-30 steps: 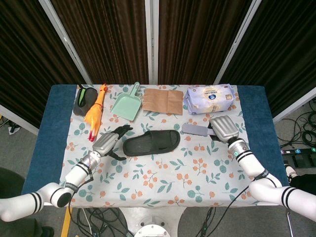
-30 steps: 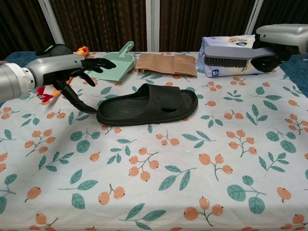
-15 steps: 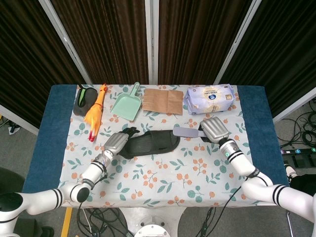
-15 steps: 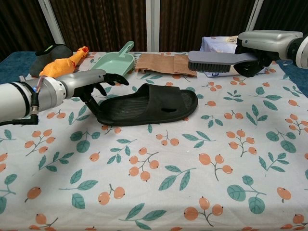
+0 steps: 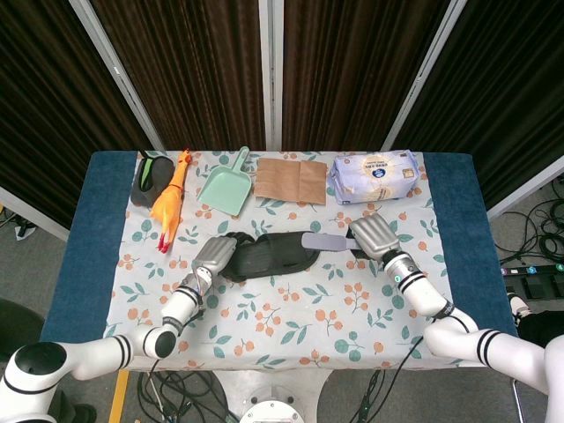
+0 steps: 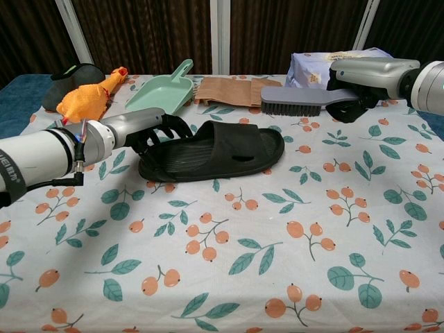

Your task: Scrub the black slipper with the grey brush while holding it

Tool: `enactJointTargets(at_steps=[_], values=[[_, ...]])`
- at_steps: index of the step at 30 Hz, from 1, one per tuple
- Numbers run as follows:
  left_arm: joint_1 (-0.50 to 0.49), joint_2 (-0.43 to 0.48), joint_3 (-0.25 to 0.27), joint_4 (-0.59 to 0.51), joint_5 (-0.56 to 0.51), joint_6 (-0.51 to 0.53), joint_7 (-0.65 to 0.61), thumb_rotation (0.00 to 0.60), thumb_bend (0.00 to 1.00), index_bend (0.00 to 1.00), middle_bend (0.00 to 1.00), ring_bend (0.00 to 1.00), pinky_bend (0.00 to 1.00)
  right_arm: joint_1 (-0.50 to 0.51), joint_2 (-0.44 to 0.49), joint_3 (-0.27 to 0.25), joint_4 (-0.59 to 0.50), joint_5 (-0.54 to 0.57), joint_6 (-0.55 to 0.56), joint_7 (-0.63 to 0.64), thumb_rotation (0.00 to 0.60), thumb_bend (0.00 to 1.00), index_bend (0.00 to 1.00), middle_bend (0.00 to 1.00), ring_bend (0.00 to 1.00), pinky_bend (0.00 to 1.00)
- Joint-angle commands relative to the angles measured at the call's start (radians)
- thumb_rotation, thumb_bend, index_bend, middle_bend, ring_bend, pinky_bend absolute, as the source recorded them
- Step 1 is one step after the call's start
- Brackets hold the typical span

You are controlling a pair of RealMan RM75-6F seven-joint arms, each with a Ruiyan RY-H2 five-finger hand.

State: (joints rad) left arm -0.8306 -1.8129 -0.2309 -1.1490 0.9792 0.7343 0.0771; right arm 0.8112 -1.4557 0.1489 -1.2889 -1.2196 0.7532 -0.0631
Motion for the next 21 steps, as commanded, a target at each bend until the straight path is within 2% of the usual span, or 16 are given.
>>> enactJointTargets(at_steps=[1, 15, 21], values=[[0.003, -0.002, 0.003, 0.005, 0.007, -0.002, -0.01, 0.6, 0.23, 0.39, 0.4, 0.3, 0.35, 0.008, -0.017, -0.005, 0.012, -0.008, -0.009, -0.001, 0.6, 0.84, 1.0, 0.97, 1.0, 1.0], [0.011, 0.021, 0.013, -0.01, 0.078, -0.016, -0.075, 0.6, 0.25, 0.4, 0.42, 0.31, 0.35, 0.09, -0.21, 0.023, 0.157, -0.005, -0.072, 0.013, 0.6, 0.89, 1.0, 0.98, 1.0, 1.0], [0.016, 0.031, 0.018, -0.017, 0.083, -0.016, -0.08, 0.6, 0.25, 0.4, 0.42, 0.31, 0.35, 0.112, -0.239, 0.01, 0.206, 0.0, -0.103, -0.031, 0.6, 0.9, 1.0, 0.98, 1.0, 1.0]])
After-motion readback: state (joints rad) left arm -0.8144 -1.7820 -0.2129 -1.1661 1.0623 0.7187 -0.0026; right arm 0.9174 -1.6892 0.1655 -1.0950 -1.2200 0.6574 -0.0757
